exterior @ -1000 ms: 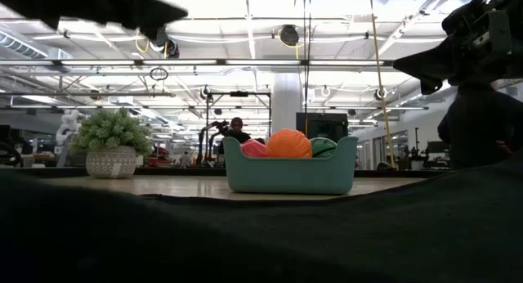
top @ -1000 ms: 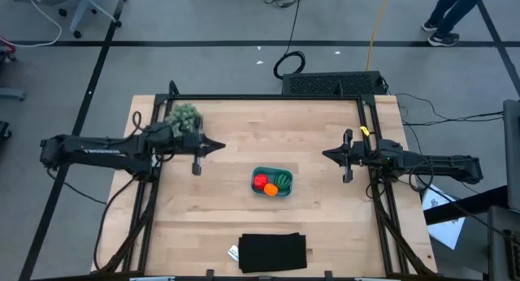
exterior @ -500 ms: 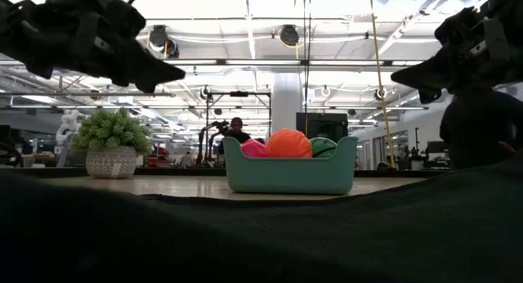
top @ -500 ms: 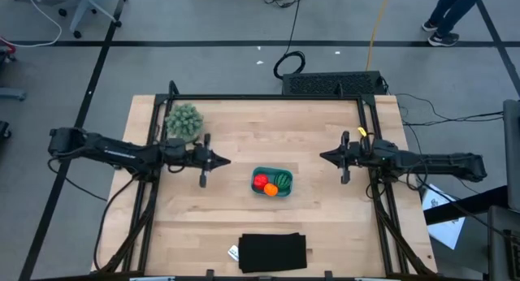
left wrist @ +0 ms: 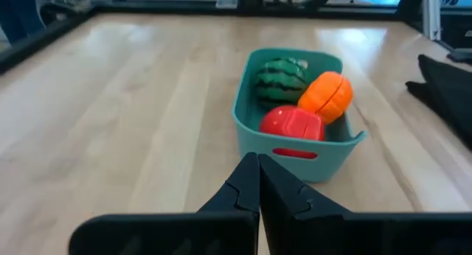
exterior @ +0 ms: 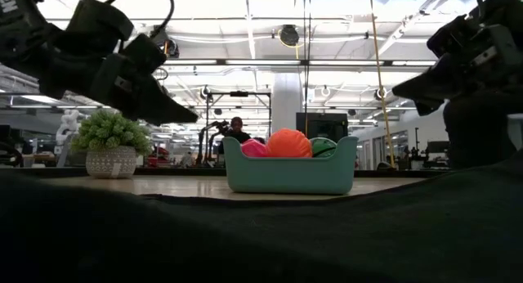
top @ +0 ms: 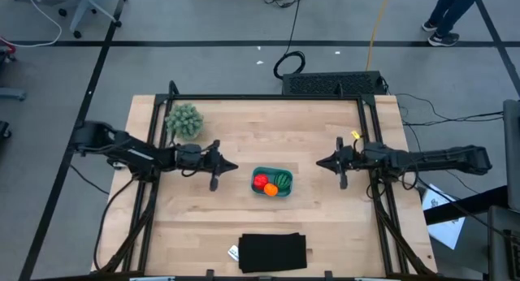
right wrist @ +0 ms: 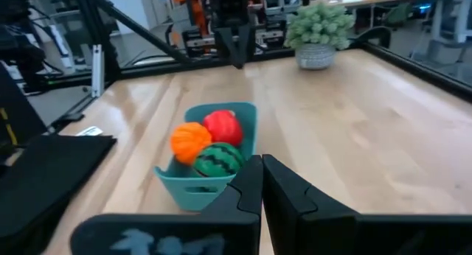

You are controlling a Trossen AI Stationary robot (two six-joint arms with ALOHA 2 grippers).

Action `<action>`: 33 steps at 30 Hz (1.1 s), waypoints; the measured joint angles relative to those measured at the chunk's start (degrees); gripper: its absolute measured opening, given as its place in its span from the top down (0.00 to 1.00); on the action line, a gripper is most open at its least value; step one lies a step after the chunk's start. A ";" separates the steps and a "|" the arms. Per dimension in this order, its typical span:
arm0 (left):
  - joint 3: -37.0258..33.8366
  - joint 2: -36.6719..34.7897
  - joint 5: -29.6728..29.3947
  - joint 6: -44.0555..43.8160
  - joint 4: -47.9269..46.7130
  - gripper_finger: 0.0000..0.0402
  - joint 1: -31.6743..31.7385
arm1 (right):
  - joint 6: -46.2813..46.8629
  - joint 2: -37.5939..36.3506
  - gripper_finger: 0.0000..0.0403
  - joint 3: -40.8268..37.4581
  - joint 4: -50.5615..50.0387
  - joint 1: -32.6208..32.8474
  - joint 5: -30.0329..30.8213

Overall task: Pick and placing Produce into tupperware
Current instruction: Adjust the bin

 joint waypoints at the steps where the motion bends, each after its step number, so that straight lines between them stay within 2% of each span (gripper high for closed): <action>1: 0.49 1.03 0.00 -0.24 -0.02 1.00 -0.14 | 0.35 0.88 1.00 0.00 0.86 0.49 0.00; 8: 4.03 6.85 0.00 -0.28 -0.09 1.00 -2.03 | 1.06 8.91 1.00 -0.02 8.76 3.89 0.38; 14: 4.69 8.60 -0.52 -1.98 -0.08 1.00 -3.23 | 0.80 13.99 1.00 -0.02 12.95 4.04 2.29; 26: 6.22 14.84 -5.97 -5.65 3.42 1.00 -6.97 | 0.47 15.13 1.00 -0.02 14.75 3.41 3.41; 33: 10.65 19.45 -5.90 -5.50 2.60 1.00 -7.22 | 0.45 15.15 1.00 -0.02 14.77 3.41 3.41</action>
